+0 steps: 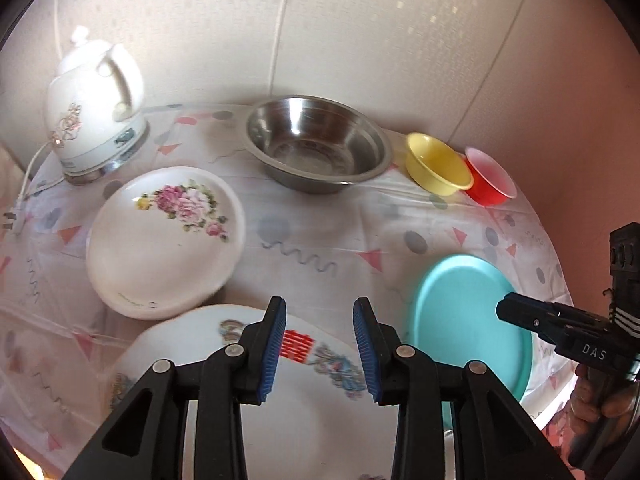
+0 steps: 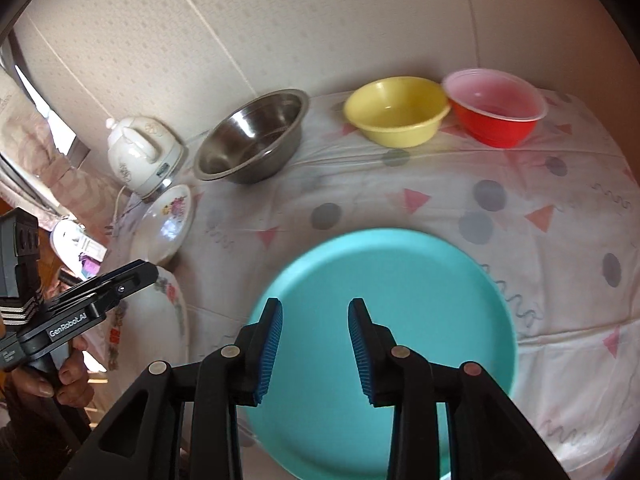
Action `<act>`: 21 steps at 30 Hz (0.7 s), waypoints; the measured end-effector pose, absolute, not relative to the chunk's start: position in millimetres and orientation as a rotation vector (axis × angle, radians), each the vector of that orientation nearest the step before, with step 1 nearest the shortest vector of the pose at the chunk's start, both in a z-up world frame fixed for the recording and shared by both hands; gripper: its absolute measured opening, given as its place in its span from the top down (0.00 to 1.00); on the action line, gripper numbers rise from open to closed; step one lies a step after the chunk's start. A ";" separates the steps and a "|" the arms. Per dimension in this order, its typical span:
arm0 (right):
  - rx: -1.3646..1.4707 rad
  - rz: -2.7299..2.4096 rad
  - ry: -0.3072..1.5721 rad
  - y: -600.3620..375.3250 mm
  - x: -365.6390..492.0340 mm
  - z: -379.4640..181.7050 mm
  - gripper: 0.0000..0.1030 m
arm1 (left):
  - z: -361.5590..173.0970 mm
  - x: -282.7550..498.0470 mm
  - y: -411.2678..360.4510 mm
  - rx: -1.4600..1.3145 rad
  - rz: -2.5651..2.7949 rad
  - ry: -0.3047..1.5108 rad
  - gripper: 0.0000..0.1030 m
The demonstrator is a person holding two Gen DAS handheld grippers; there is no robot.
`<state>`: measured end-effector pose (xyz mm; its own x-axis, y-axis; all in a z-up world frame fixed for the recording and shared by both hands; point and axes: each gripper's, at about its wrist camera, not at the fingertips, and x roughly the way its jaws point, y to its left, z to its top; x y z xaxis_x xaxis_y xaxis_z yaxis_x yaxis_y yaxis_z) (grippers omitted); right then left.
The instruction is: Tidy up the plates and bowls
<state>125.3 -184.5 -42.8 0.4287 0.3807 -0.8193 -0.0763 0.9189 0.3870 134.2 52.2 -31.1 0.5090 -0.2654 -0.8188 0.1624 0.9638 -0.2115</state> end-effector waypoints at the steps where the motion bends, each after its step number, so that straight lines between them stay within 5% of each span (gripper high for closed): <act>1: 0.326 0.335 1.105 -173.8 132.4 -43.3 0.66 | -30.7 136.4 64.0 -0.128 -0.235 1.003 0.65; 21: 0.422 0.518 1.278 -17.9 257.3 -79.7 0.69 | -66.8 182.9 228.8 -0.422 -0.026 1.029 0.59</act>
